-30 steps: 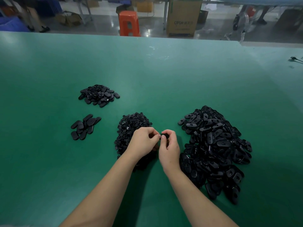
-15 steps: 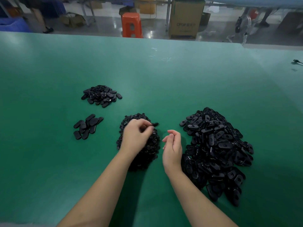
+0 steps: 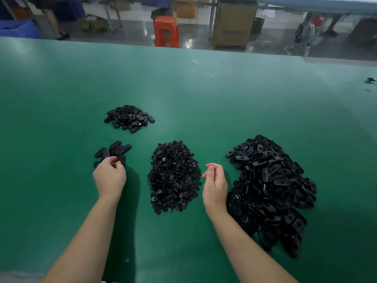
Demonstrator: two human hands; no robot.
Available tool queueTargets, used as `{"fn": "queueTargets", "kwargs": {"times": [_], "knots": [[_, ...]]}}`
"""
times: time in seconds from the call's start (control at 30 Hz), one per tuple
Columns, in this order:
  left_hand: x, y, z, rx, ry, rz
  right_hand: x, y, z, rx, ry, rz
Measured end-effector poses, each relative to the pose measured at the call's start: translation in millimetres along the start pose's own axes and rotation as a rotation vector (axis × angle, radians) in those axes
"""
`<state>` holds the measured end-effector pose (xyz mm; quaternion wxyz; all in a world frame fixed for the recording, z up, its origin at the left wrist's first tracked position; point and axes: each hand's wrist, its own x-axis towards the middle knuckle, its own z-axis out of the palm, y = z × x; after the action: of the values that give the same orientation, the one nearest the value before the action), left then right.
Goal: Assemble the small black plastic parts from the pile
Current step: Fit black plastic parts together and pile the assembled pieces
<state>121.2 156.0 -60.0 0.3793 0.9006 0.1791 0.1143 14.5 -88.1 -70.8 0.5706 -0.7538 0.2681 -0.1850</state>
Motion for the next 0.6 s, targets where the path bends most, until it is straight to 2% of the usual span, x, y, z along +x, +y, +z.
{"fn": "queueTargets", "kwargs": {"times": [0.07,0.13,0.2,0.6], "knots": [[-6.1,2.8,2.4,0.031,-0.011,0.139,-0.2,-0.4,-0.1,-0.01,-0.006,-0.002],[-12.6,1.3,6.9,0.167,-0.048,0.331,-0.2,-1.1,-0.1,-0.017,-0.008,-0.007],[-15.5,-2.4,12.8,0.298,-0.095,0.422,-0.6,-1.1,-0.3,-0.026,-0.011,-0.013],[-9.0,5.1,21.7,0.38,-0.143,0.297,-1.4,-3.0,0.1,-0.047,-0.022,-0.034]]}}
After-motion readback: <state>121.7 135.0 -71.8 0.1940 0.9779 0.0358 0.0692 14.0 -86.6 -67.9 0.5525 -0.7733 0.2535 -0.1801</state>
